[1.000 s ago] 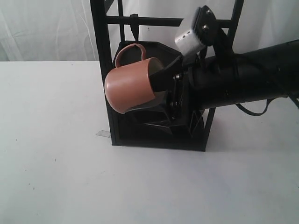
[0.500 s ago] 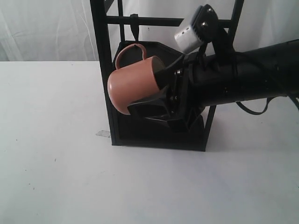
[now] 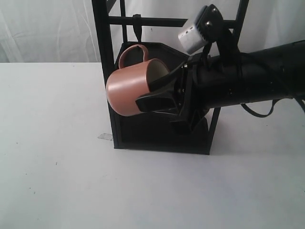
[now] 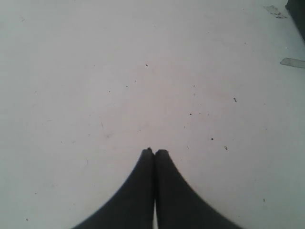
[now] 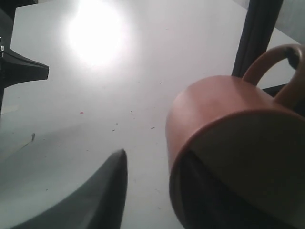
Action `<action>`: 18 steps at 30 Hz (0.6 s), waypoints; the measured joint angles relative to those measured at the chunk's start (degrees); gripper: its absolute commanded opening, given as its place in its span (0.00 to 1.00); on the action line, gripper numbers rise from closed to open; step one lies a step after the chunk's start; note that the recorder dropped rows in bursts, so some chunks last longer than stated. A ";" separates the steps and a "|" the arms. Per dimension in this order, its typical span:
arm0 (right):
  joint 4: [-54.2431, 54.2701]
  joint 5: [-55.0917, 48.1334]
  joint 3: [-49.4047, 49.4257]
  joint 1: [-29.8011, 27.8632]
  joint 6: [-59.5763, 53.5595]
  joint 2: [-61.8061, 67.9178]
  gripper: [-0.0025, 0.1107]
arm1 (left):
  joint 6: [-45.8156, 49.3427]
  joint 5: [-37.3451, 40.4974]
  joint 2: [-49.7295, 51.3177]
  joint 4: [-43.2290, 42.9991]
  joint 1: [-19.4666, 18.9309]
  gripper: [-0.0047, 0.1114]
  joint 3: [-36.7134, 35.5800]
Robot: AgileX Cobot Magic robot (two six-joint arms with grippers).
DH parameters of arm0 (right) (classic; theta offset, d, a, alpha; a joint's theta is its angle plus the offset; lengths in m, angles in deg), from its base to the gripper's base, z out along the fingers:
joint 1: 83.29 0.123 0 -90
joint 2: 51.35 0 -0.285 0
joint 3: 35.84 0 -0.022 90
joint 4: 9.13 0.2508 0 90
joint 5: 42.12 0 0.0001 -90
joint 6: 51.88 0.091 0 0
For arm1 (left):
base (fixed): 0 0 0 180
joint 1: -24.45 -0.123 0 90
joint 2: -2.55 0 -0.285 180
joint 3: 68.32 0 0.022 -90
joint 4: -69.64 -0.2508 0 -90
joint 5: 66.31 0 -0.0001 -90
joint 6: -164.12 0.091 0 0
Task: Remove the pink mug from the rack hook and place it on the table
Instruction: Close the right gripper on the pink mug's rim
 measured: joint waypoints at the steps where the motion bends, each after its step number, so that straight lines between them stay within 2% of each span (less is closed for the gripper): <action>1: 0.00 0.08 0.00 0.00 0.00 0.00 0.27 | 0.00 0.00 0.00 0.00 0.00 0.04 0.00; 3: 0.00 0.55 0.00 0.00 0.00 0.00 0.17 | 0.00 0.00 0.00 0.00 0.00 0.04 0.00; 5: 0.00 1.11 0.00 0.00 0.00 0.00 0.02 | 0.00 0.00 0.00 0.00 0.00 0.04 0.00; 18: 0.23 0.67 0.00 0.00 0.25 0.00 0.02 | 0.00 0.00 0.00 0.00 0.00 0.04 0.00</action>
